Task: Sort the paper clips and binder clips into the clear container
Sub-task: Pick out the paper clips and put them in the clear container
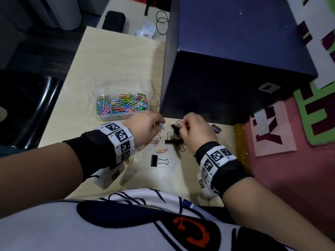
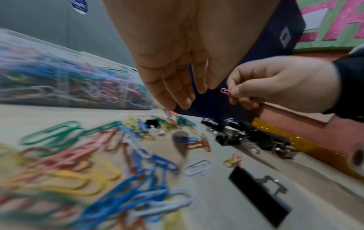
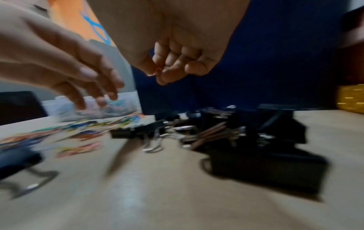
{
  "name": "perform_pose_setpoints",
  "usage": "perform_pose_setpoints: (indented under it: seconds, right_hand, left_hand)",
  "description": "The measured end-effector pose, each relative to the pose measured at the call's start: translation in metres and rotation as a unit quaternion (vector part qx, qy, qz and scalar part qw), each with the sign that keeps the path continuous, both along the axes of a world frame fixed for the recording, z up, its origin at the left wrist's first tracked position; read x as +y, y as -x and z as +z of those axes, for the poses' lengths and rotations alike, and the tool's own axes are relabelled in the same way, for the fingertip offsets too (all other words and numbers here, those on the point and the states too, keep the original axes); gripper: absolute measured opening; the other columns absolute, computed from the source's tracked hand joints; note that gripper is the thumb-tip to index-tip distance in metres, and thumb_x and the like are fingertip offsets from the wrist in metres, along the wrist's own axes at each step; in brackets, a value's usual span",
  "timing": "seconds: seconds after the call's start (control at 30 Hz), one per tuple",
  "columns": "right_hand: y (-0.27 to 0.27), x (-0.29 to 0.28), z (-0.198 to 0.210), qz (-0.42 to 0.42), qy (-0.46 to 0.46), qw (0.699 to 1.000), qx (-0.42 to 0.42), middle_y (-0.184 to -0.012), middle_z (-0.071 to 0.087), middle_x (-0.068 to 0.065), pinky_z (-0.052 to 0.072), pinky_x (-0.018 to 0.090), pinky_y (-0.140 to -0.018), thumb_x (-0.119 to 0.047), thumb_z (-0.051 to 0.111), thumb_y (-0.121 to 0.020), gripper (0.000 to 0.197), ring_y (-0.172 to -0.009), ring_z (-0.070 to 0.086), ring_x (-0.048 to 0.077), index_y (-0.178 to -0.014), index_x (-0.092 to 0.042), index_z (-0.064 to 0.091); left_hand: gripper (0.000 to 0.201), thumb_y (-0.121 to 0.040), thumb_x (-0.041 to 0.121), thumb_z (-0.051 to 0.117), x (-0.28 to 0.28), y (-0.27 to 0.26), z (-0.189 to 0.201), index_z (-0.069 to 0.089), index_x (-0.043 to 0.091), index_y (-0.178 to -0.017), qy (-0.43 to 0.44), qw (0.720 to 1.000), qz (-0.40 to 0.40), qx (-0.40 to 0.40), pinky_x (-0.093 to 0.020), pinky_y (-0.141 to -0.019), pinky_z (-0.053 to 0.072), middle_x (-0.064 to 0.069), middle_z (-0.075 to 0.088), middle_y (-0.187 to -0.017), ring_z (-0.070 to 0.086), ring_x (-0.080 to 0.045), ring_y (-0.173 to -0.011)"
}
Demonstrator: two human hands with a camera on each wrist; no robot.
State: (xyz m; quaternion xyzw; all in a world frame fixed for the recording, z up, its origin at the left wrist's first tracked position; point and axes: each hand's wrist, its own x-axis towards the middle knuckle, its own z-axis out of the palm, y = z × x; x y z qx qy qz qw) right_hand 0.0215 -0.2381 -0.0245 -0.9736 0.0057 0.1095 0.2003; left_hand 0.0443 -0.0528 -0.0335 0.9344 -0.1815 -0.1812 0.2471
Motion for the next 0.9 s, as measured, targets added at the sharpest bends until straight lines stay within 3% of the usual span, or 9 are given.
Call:
perform_pose_setpoints:
  seconds: [0.13, 0.27, 0.37, 0.5, 0.67, 0.77, 0.83, 0.9]
  right_hand:
    - [0.008, 0.034, -0.014, 0.116, -0.015, 0.993, 0.008, -0.116, 0.055, 0.003, 0.045, 0.038, -0.090, -0.024, 0.050, -0.092, 0.022, -0.104, 0.054, 0.024, -0.113, -0.018, 0.055]
    - [0.010, 0.037, -0.027, 0.111, 0.024, 0.991, 0.067, -0.115, 0.052, 0.006, 0.045, 0.039, -0.090, -0.021, 0.051, -0.089, 0.022, -0.105, 0.053, 0.027, -0.110, -0.018, 0.054]
    - [0.006, 0.023, -0.029, 0.108, 0.090, 0.985, 0.105, -0.120, 0.050, 0.005, 0.042, 0.039, -0.093, -0.017, 0.048, -0.088, 0.027, -0.111, 0.050, 0.027, -0.114, -0.018, 0.053]
    - [0.000, 0.012, -0.026, 0.076, 0.133, 0.983, 0.103, -0.130, 0.046, 0.006, 0.037, 0.041, -0.100, -0.007, 0.043, -0.086, 0.041, -0.120, 0.043, 0.028, -0.124, -0.019, 0.049]
    - [0.001, 0.029, -0.021, 0.125, 0.073, 0.987, 0.072, -0.121, 0.049, 0.001, 0.037, 0.036, -0.099, -0.013, 0.044, -0.090, 0.028, -0.116, 0.044, 0.022, -0.114, -0.022, 0.055]
    - [0.005, 0.040, -0.020, 0.164, 0.043, 0.977, 0.130, -0.110, 0.053, 0.002, 0.047, 0.037, -0.091, -0.029, 0.052, -0.087, 0.015, -0.103, 0.053, 0.022, -0.101, -0.024, 0.055]
    - [0.009, 0.044, -0.022, 0.200, 0.043, 0.963, 0.177, -0.105, 0.053, -0.001, 0.050, 0.035, -0.083, -0.044, 0.060, -0.081, 0.026, -0.093, 0.056, 0.021, -0.097, -0.027, 0.052]
    - [0.015, 0.048, -0.025, 0.257, 0.081, 0.944, 0.190, -0.107, 0.051, -0.003, 0.051, 0.034, -0.080, -0.052, 0.067, -0.074, 0.043, -0.092, 0.056, 0.020, -0.104, -0.027, 0.051]
  left_hand:
    - [0.030, -0.090, 0.014, 0.049, 0.016, -0.001, -0.007, 0.061, 0.018, -0.117, -0.041, 0.998, -0.021, -0.033, -0.031, -0.091, 0.041, -0.006, 0.058, -0.117, 0.055, -0.026, -0.109]
    - [0.036, -0.091, 0.023, 0.047, 0.029, 0.003, -0.018, 0.057, 0.028, -0.125, -0.123, 0.985, -0.107, -0.055, -0.038, -0.098, 0.043, 0.002, 0.054, -0.129, 0.049, -0.024, -0.118]
    - [0.039, -0.096, 0.033, 0.038, 0.037, 0.009, -0.024, 0.046, 0.034, -0.133, -0.206, 0.966, -0.153, -0.026, -0.042, -0.103, 0.040, 0.012, 0.038, -0.145, 0.040, -0.020, -0.128]
    - [0.037, -0.095, 0.030, 0.039, 0.046, 0.009, -0.025, 0.051, 0.032, -0.129, -0.213, 0.964, -0.156, -0.015, -0.041, -0.103, 0.039, 0.013, 0.036, -0.146, 0.039, -0.018, -0.130]
    - [0.033, -0.091, 0.029, 0.045, 0.054, 0.007, -0.019, 0.057, 0.029, -0.122, -0.173, 0.977, -0.118, -0.041, -0.042, -0.096, 0.045, 0.006, 0.050, -0.132, 0.047, -0.021, -0.121]
    - [0.036, -0.091, 0.028, 0.046, 0.056, 0.009, -0.016, 0.054, 0.025, -0.125, -0.181, 0.979, -0.078, -0.047, -0.038, -0.091, 0.047, 0.000, 0.051, -0.127, 0.050, -0.025, -0.115]
    - [0.038, -0.090, 0.030, 0.047, 0.059, 0.008, -0.016, 0.052, 0.024, -0.127, -0.198, 0.977, -0.062, -0.042, -0.038, -0.089, 0.048, -0.003, 0.049, -0.126, 0.050, -0.026, -0.114]
    - [0.043, -0.088, 0.035, 0.048, 0.062, 0.009, -0.018, 0.047, 0.027, -0.130, -0.217, 0.974, -0.059, -0.018, -0.039, -0.090, 0.048, -0.003, 0.047, -0.127, 0.050, -0.026, -0.114]
